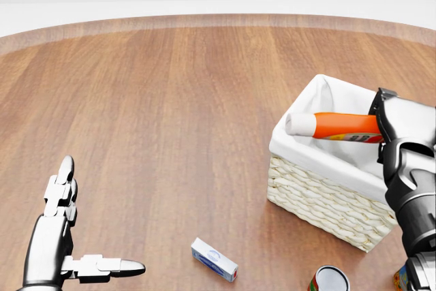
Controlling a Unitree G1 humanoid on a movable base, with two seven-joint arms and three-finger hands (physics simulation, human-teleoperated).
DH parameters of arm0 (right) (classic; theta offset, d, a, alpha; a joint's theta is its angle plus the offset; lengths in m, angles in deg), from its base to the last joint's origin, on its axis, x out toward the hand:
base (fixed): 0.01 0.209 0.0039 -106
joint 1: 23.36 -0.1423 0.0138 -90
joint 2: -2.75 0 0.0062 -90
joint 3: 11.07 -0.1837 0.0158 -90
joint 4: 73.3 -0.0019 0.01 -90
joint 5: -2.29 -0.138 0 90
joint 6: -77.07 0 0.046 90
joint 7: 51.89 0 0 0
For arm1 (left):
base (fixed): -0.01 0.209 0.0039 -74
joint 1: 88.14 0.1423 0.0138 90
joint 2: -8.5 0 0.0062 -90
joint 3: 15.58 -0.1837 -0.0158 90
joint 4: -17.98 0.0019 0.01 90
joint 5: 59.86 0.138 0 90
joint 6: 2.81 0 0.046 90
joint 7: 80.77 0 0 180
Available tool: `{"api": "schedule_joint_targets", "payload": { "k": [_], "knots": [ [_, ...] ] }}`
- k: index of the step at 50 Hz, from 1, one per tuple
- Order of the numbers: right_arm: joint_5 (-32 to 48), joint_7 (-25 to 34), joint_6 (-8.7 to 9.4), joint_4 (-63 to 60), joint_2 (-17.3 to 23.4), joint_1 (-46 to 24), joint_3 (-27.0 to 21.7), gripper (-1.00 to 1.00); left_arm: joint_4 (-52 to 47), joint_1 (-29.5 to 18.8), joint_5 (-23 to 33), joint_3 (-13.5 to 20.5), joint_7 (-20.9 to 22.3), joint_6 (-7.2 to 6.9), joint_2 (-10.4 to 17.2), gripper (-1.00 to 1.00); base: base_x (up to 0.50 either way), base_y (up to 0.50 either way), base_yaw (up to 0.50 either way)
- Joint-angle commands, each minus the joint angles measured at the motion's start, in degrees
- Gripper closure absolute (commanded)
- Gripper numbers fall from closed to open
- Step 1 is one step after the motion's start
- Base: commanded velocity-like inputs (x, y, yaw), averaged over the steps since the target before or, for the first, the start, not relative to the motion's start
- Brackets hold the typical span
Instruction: Pick up the ketchup, and put it in the basket.
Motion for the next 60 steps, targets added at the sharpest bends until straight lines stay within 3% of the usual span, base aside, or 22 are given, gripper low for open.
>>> {"api": "schedule_joint_targets", "payload": {
  "k": [1,37,38,39,40,60],
  "knots": [
    [-3.4,-5.6,-0.01,1.2,-0.3,0.1,-1.6,1.00,0.4,-0.1,0.0,0.0,-0.1,0.00,0.1,-1.00,0.00,0.00,0.00],
    [-3.1,-5.9,-0.01,1.9,-0.7,-0.6,-1.8,1.00,0.2,0.0,0.2,-0.1,-0.2,0.00,0.0,-1.00,0.00,0.00,0.00],
    [-3.2,-5.8,-0.01,1.9,-0.7,-0.6,-1.9,0.51,0.2,0.0,0.2,-0.1,-0.2,0.00,0.0,-1.00,0.01,0.00,0.00],
    [-3.2,-5.8,-0.01,1.9,-0.7,-0.6,-1.9,-0.33,0.4,0.0,0.2,-0.1,-0.3,0.00,0.0,-1.00,0.00,0.00,0.00],
    [-3.3,-5.8,-0.01,1.9,-0.7,-0.5,-2.0,-1.00,0.4,-0.1,0.2,-0.1,-0.3,0.00,0.0,-1.00,0.00,0.00,0.00],
    [-3.4,-6.3,-0.01,1.8,-0.5,-0.6,-1.9,-1.00,0.5,-0.1,0.2,-0.1,-0.3,0.00,0.1,-1.00,0.00,0.00,0.00]
  ]
}}
